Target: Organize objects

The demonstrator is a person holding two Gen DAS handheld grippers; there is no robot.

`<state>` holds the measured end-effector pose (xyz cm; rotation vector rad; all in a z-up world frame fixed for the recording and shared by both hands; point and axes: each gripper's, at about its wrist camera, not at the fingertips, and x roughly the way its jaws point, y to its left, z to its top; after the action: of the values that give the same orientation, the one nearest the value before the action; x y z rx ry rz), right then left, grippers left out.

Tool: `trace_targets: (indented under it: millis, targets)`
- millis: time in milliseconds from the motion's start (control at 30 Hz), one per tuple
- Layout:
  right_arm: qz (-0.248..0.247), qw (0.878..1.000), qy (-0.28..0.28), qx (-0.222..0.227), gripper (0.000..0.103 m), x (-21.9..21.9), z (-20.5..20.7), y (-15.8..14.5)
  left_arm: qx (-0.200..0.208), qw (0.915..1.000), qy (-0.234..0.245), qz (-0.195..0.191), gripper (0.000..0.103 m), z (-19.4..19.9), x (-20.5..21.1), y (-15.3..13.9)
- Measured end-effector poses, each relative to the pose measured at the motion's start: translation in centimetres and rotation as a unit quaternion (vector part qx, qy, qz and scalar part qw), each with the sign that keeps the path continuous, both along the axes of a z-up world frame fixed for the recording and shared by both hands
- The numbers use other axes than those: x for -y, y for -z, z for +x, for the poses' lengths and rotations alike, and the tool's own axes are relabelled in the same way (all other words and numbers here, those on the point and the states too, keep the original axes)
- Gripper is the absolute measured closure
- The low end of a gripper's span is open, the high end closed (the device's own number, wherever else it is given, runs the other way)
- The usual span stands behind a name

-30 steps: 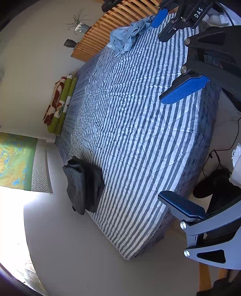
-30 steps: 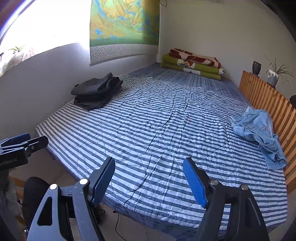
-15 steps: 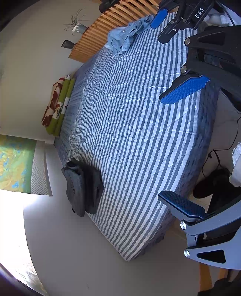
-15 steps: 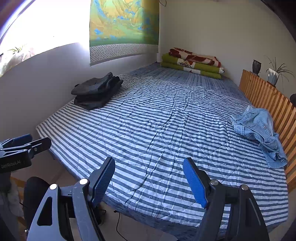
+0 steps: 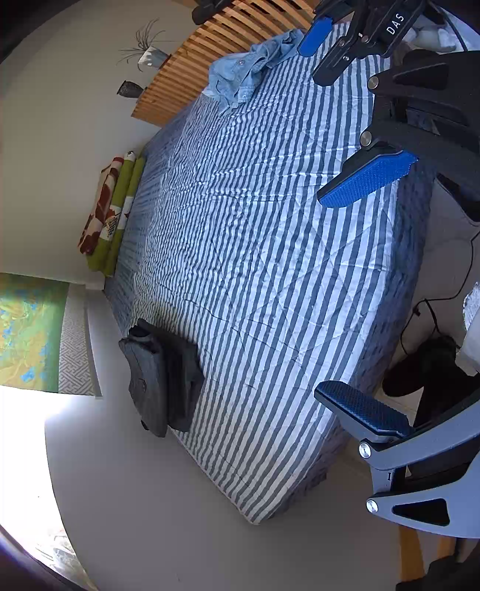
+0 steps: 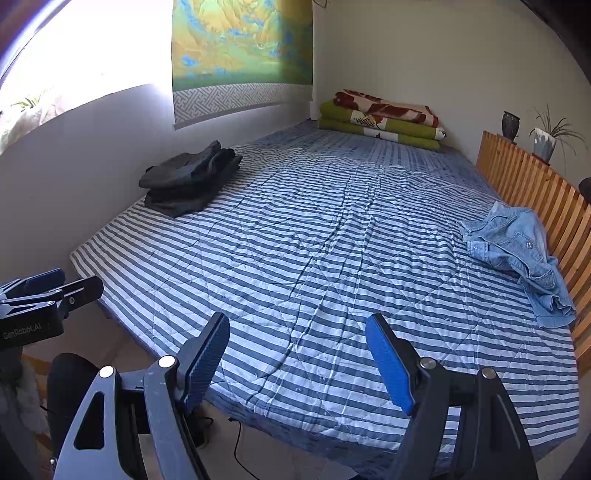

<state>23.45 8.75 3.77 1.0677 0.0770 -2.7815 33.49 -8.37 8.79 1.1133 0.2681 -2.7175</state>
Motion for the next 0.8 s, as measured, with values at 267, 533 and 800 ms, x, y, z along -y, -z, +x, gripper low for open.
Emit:
trace_targets:
  millis: [267,533,800]
  targets:
    - [0.001,1.0,0.001,0.0,0.03,0.03,-0.04,0.0,-0.001,1.0,-0.001,-0.001,0.006,-0.02,-0.12,-0.02]
    - [0.0,1.0,0.001,0.0,0.03,-0.01,-0.04,0.0,-0.002,1.0,0.001,-0.002,0.006,0.07,-0.15,0.01]
    - [-0.002,1.0,0.006,0.003,0.03,0.13,0.08,0.17,-0.002,0.9999,0.006,-0.008,0.006,-0.18,-0.23,0.12]
